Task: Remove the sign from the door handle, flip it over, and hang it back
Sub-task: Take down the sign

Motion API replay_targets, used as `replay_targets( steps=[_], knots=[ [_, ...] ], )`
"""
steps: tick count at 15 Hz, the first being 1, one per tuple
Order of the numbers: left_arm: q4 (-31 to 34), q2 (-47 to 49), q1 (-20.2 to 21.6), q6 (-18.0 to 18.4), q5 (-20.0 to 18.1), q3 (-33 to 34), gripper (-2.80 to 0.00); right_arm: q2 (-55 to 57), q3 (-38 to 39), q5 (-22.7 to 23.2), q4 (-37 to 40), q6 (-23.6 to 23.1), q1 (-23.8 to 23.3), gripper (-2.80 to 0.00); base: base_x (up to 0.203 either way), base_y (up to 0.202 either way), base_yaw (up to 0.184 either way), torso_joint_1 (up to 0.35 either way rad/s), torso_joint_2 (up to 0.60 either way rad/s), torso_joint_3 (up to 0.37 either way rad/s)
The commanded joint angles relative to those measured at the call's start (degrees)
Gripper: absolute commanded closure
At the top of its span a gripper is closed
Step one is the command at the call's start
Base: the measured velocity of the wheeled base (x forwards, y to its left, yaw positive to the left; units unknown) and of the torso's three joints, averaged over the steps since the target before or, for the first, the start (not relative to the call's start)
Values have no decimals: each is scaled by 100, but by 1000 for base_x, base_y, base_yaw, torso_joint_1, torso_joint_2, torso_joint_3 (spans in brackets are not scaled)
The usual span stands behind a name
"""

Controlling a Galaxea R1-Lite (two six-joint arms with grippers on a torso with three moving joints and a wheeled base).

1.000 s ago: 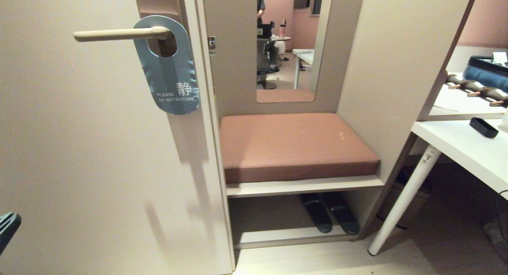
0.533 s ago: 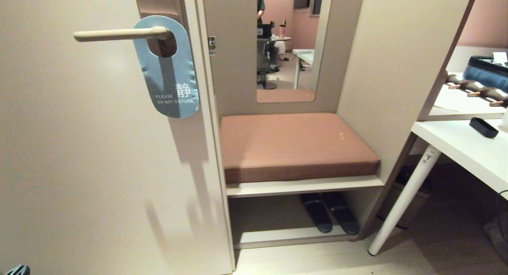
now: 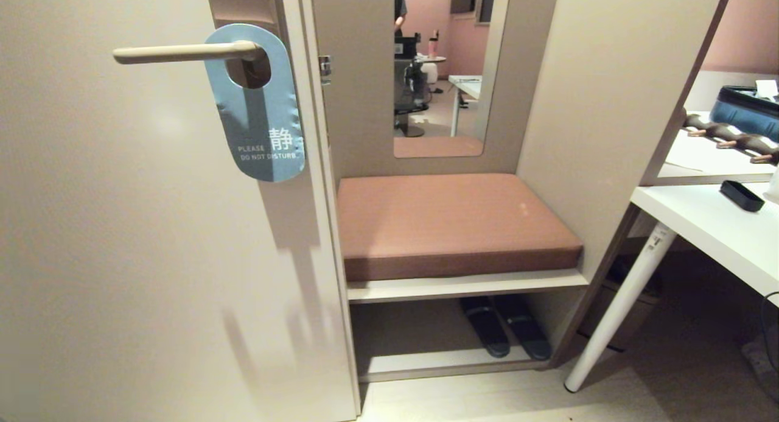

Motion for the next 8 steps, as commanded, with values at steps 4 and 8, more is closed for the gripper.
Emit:
replay_targets(
  steps=[4,8],
  knots=[
    [965,-1256,172,-28,-442,0,0,0,0,0,3,0,5,0,0,0,0,0,0,0],
    [968,-1257,169,-168,-501,0,0,0,0,0,3,0,-3,0,0,0,0,0,0,0]
  ],
)
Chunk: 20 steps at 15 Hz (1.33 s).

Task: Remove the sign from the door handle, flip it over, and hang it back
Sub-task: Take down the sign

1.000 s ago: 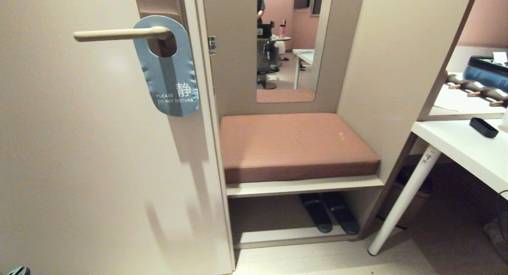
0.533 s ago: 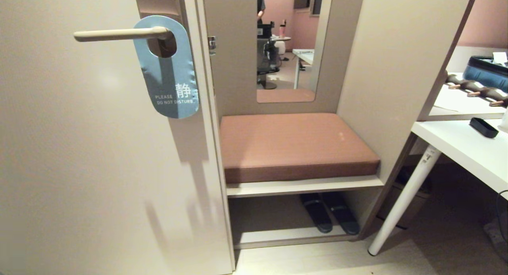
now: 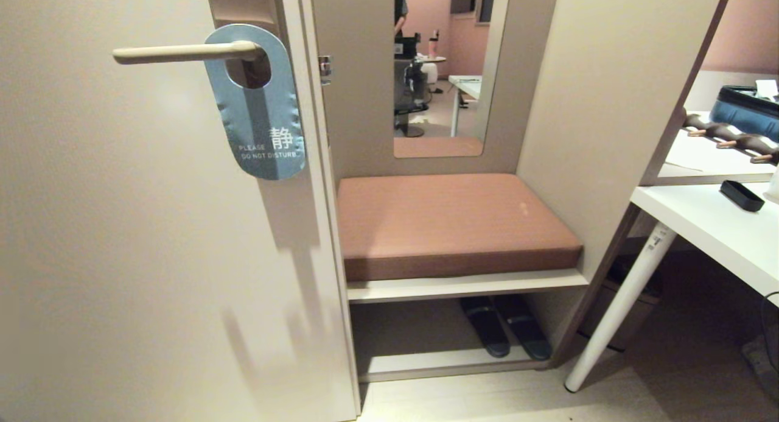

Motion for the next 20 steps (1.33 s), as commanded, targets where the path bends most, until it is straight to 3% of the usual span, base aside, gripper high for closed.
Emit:
replay_targets(
  steps=[1,20],
  knots=[
    [4,-85,4,-6,2,0,0,0,0,2,2,2,2,0,0,0,0,0,0,0],
    [-4,-85,4,-164,90,0,0,0,0,2,2,2,2,0,0,0,0,0,0,0]
  ],
)
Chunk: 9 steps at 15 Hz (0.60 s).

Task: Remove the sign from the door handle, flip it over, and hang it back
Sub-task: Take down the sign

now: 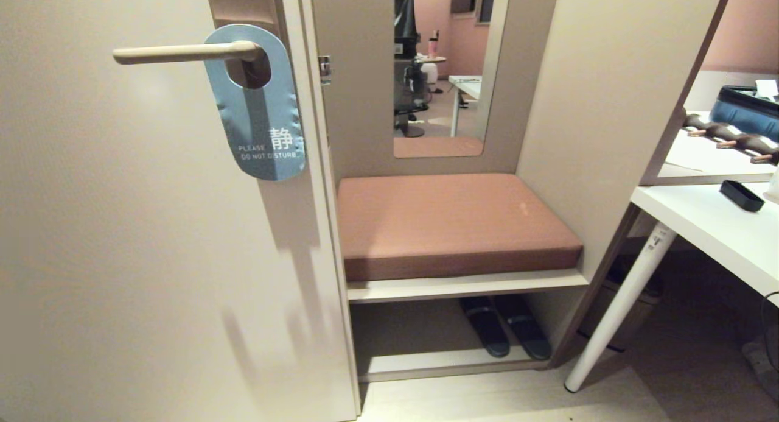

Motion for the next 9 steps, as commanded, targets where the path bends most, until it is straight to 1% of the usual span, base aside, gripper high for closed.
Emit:
replay_targets(
  steps=[1,4,8,9],
  knots=[
    [-1,-1,3,-4,6,0,0,0,0,1,2,2,-4,0,0,0,0,0,0,0],
    [-1,-1,-3,31,-15,0,0,0,0,1,2,2,-6,0,0,0,0,0,0,0],
    [-1,-1,3,-13,-3,0,0,0,0,1,2,2,-6,0,0,0,0,0,0,0],
    [-1,-1,3,-32,-1,0,0,0,0,1,2,2,1,0,5,64,-8,6,2,2]
  ],
)
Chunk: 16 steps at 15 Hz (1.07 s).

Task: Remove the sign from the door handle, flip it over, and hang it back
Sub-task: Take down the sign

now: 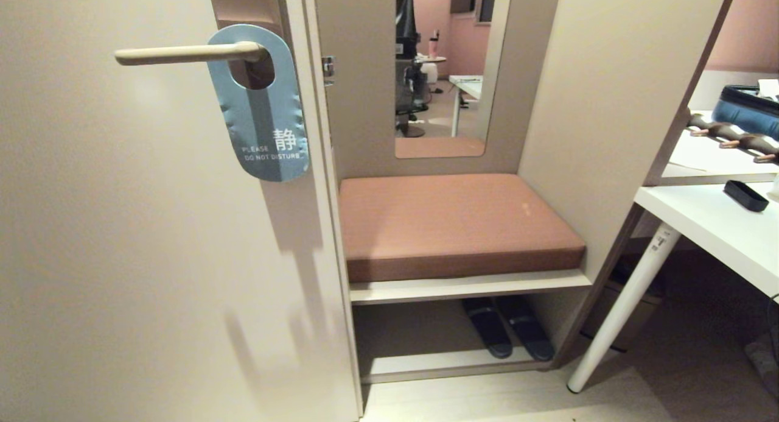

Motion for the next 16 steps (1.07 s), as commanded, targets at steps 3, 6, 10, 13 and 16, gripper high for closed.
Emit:
replay_targets(
  steps=[3,6,10,13,16],
  knots=[
    [0,-2,-7,-20,13,0,0,0,0,6,2,0,-1,0,1,169,0,2,1,4],
    [0,-5,-4,-26,22,0,0,0,0,6,2,0,2,0,0,196,-1,0,3,3],
    [0,1,-9,-9,16,0,0,0,0,6,2,0,-5,0,0,184,0,1,3,3],
    [0,-7,-2,20,13,0,0,0,0,6,2,0,2,0,0,53,0,1,0,0],
    [0,-7,-2,9,14,0,0,0,0,6,2,0,2,0,0,0,0,0,0,0]
  ],
)
